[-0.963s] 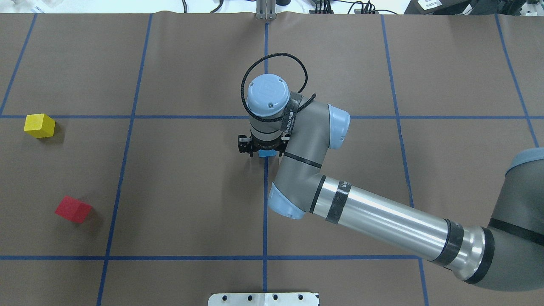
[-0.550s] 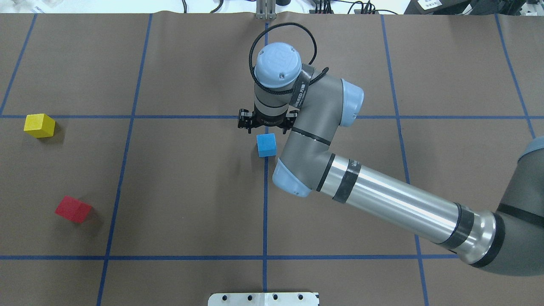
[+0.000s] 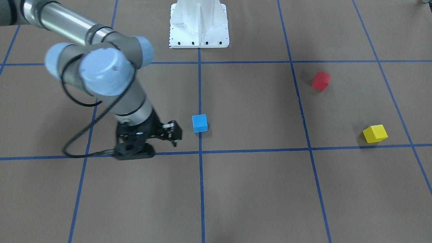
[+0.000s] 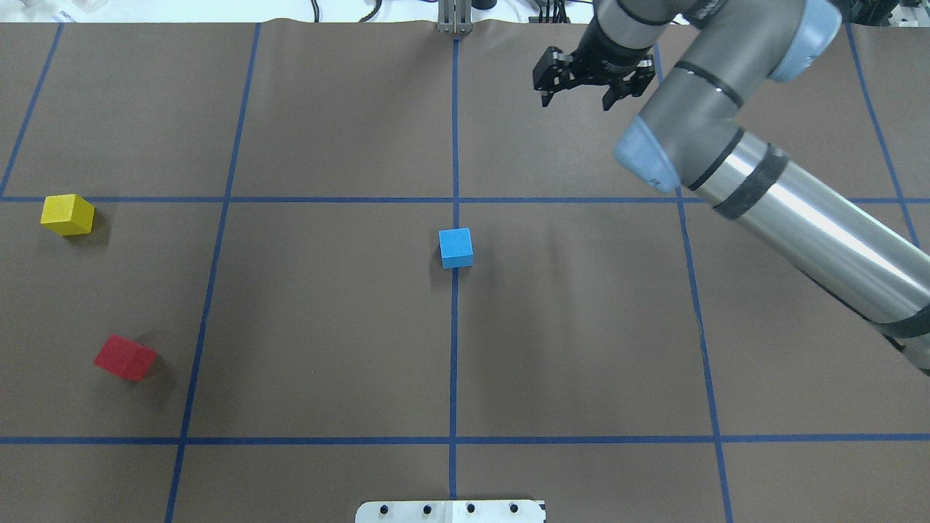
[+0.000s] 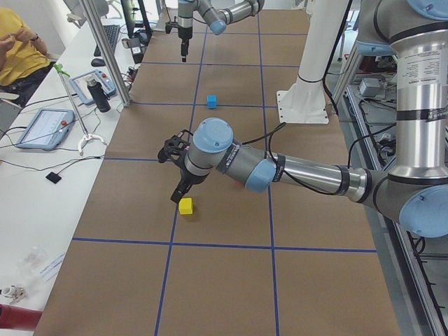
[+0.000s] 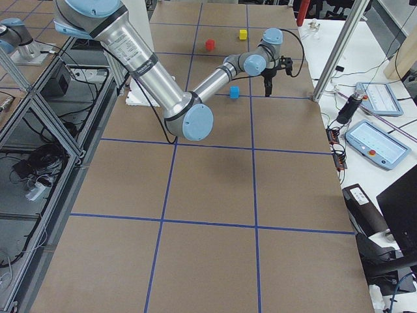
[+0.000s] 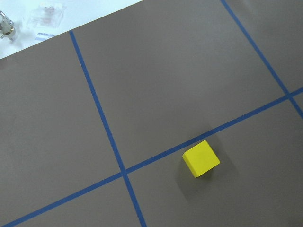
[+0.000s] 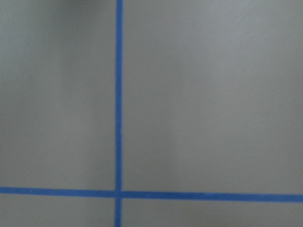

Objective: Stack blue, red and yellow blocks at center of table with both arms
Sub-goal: 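Open the right gripper and withdraw it away from the blue cube, then move the left gripper down onto the red cube and close it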

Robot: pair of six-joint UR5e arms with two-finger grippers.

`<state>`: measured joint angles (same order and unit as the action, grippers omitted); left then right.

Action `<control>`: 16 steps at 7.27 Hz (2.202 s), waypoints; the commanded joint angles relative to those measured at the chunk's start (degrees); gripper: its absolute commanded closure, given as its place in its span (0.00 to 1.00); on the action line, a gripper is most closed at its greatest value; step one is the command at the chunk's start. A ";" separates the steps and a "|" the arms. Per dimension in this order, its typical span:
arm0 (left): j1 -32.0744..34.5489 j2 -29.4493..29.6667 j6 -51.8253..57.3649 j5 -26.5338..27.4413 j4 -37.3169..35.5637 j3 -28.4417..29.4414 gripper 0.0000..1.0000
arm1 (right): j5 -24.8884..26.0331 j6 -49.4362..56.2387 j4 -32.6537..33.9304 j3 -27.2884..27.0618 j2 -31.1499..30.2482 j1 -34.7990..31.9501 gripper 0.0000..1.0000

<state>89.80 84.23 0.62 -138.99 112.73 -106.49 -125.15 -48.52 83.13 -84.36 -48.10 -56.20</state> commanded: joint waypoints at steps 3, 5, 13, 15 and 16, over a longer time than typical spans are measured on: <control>-11.19 1.45 -14.66 5.17 2.50 4.08 0.00 | -10.44 41.74 -0.08 -2.05 -17.87 -23.03 0.01; -17.70 5.48 -21.78 12.92 4.85 9.51 0.00 | -11.17 55.13 0.01 -1.69 -24.82 -29.82 0.01; -43.72 -4.41 -31.99 20.33 20.52 -1.50 0.00 | -10.64 71.72 4.76 -2.13 -33.38 -38.46 0.01; -49.61 -4.78 -33.56 25.50 20.52 -1.79 0.00 | -10.64 71.63 4.67 -2.13 -33.38 -38.46 0.01; -50.77 -5.04 -33.93 25.61 20.52 -1.70 0.00 | -10.55 71.55 4.67 -2.04 -33.29 -38.46 0.01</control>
<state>41.47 79.60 -32.51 -114.71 133.23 -108.02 -135.78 23.11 87.82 -86.47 -81.47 -94.66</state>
